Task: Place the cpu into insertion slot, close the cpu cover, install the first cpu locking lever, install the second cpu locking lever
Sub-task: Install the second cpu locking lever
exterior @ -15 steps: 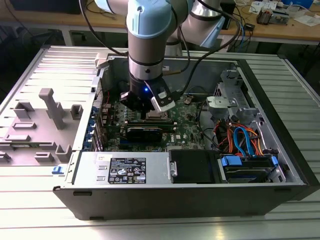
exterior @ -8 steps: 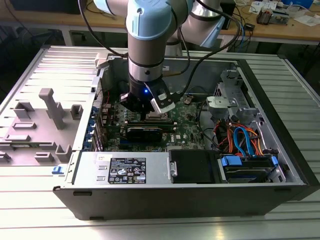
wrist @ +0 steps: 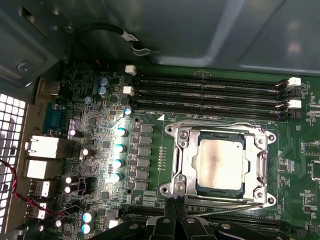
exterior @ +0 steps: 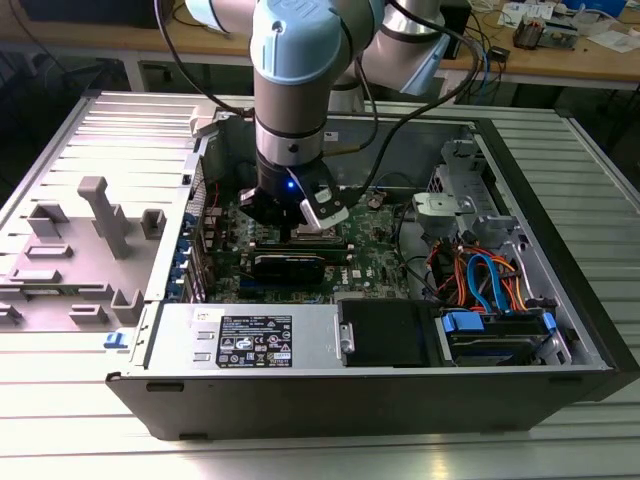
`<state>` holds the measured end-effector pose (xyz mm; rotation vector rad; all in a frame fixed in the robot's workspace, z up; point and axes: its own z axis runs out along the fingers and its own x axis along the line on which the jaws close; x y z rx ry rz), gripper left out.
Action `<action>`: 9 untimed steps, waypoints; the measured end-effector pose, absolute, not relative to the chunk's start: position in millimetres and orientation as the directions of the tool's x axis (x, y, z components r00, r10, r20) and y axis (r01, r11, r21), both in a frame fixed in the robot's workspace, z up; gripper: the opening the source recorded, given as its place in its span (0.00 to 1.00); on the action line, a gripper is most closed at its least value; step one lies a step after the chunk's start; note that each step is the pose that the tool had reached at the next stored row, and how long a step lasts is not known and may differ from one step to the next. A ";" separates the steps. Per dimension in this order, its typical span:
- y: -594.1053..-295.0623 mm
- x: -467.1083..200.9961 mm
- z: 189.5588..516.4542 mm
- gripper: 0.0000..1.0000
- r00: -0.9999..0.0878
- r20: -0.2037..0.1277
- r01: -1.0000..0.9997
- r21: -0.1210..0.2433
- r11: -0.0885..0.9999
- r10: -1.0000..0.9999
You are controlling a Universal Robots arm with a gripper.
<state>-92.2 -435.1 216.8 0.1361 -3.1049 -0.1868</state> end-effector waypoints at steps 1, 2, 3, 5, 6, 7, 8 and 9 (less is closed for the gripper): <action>-435.0 -92.2 215.9 0.11 -0.996 0.023 -0.086 0.122 0.989 -0.090; -435.0 -92.2 215.2 0.11 -0.996 0.023 -0.087 0.123 0.989 -0.090; -435.0 -92.2 214.4 0.11 -0.996 0.023 -0.087 0.124 0.988 -0.091; -435.0 -92.2 213.3 0.11 -0.996 0.022 -0.088 0.126 0.988 -0.092; -435.0 -92.2 213.0 0.11 -0.995 0.022 -0.089 0.127 0.988 -0.093; -434.9 -92.2 212.6 0.11 -0.995 0.022 -0.090 0.129 0.988 -0.094; -434.6 -92.2 212.3 0.11 -0.995 0.022 -0.092 0.133 0.987 -0.095; -434.5 -92.1 212.1 0.11 -0.995 0.021 -0.092 0.135 0.987 -0.096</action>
